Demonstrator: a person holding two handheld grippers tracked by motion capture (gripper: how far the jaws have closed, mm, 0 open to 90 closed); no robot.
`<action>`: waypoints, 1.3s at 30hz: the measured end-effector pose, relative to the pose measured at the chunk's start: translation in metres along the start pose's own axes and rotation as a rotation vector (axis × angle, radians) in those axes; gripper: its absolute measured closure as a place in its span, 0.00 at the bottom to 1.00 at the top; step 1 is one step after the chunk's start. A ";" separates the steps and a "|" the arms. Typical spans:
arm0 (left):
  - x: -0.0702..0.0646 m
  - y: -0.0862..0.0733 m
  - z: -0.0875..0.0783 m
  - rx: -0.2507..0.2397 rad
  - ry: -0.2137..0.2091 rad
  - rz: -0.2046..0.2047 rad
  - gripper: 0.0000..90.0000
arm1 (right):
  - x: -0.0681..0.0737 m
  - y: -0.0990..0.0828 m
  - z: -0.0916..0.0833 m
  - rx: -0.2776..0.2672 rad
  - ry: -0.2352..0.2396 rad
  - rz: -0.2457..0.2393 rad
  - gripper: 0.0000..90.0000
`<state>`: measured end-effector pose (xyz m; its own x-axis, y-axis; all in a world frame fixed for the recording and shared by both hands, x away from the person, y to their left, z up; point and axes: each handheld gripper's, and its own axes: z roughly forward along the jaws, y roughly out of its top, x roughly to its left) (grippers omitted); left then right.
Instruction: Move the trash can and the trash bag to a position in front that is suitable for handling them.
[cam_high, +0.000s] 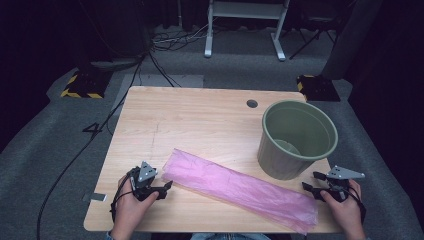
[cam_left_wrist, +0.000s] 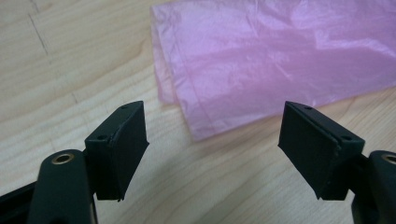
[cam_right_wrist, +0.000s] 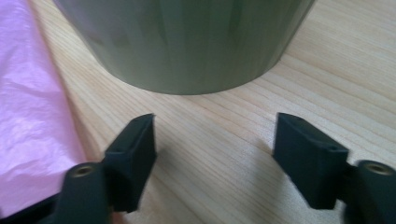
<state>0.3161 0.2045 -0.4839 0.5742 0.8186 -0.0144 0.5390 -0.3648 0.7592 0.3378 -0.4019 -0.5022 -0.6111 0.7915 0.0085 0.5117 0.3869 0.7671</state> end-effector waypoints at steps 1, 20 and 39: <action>0.000 0.003 0.000 -0.003 0.000 0.008 0.26 | -0.001 0.000 -0.001 -0.012 0.001 0.009 0.32; -0.001 0.052 0.019 -0.023 -0.040 0.118 0.26 | -0.055 0.051 -0.023 -0.090 -0.087 0.087 0.36; -0.009 0.098 0.063 -0.110 -0.045 0.143 0.28 | -0.047 0.107 0.033 -0.101 0.003 0.007 0.37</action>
<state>0.4028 0.1333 -0.4501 0.6683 0.7404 0.0720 0.3803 -0.4233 0.8223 0.4410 -0.3819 -0.4422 -0.6097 0.7925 0.0157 0.4526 0.3318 0.8277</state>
